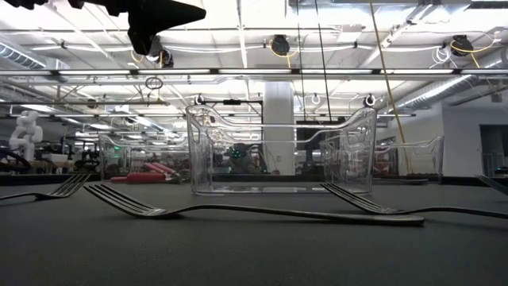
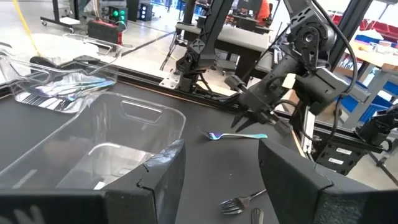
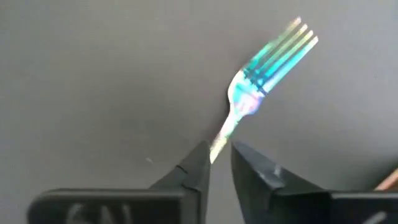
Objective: Sort silverware by color (type)
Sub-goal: Put the blue fork into the right transparent bin
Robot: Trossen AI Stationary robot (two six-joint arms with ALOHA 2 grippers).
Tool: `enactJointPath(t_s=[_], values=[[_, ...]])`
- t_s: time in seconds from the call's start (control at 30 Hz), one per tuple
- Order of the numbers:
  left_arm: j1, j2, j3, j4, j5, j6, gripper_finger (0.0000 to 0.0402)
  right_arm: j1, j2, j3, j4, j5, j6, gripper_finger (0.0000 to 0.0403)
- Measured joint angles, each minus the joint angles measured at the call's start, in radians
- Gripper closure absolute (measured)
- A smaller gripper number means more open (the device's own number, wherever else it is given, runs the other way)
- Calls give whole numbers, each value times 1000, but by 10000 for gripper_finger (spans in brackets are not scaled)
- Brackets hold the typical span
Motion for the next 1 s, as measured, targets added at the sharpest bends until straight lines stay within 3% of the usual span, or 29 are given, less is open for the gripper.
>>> enactJointPath(t_s=[0.13, 0.33, 0.67, 0.83, 1.0], values=[[0, 0, 0, 2, 0, -2, 199, -37, -9, -17, -13, -72, -55, 302], [-1, 0, 0, 1, 0, -1, 199, -54, -66, -74, 64, -69, -58, 283], [-1, 0, 0, 0, 0, -1, 199, -59, -117, -240, 320, -88, -37, 284], [-1, 0, 0, 0, 0, -1, 199, -63, -116, -283, 348, -115, -43, 288], [-1, 0, 0, 0, 0, -1, 199, -63, -114, -285, 349, -113, -55, 335]])
